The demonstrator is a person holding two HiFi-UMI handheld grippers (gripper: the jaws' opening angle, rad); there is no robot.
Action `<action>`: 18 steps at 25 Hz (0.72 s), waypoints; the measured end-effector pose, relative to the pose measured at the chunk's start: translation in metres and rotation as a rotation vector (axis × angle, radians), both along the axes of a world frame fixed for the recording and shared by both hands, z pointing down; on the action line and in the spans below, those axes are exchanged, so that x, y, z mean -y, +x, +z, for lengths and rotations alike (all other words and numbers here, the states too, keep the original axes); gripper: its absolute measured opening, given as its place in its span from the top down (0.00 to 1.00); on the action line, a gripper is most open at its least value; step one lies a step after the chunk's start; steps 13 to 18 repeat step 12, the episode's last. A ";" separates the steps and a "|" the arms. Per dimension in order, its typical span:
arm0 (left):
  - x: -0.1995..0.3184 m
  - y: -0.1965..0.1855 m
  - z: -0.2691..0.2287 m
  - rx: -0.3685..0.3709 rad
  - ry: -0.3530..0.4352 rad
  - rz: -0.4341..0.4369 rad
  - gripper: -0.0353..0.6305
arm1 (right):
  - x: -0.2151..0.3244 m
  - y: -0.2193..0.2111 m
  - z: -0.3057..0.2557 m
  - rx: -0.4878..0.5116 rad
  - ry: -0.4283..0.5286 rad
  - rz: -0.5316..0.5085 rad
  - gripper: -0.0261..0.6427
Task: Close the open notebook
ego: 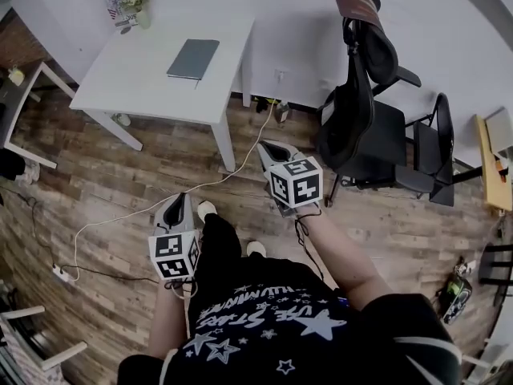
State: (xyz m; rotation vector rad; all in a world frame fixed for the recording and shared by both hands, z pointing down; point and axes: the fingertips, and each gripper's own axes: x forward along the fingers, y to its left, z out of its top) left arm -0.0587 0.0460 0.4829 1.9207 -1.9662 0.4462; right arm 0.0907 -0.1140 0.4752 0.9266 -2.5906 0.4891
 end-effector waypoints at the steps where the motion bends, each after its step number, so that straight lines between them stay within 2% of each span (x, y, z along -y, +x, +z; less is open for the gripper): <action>1: -0.008 0.002 0.002 0.004 -0.009 -0.003 0.91 | -0.005 0.002 0.002 -0.001 0.001 -0.005 0.96; 12: -0.083 -0.025 0.010 -0.028 0.002 -0.080 0.91 | -0.072 -0.018 0.005 -0.013 0.037 -0.038 0.96; 18: -0.083 -0.025 0.010 -0.028 0.002 -0.080 0.91 | -0.072 -0.018 0.005 -0.013 0.037 -0.038 0.96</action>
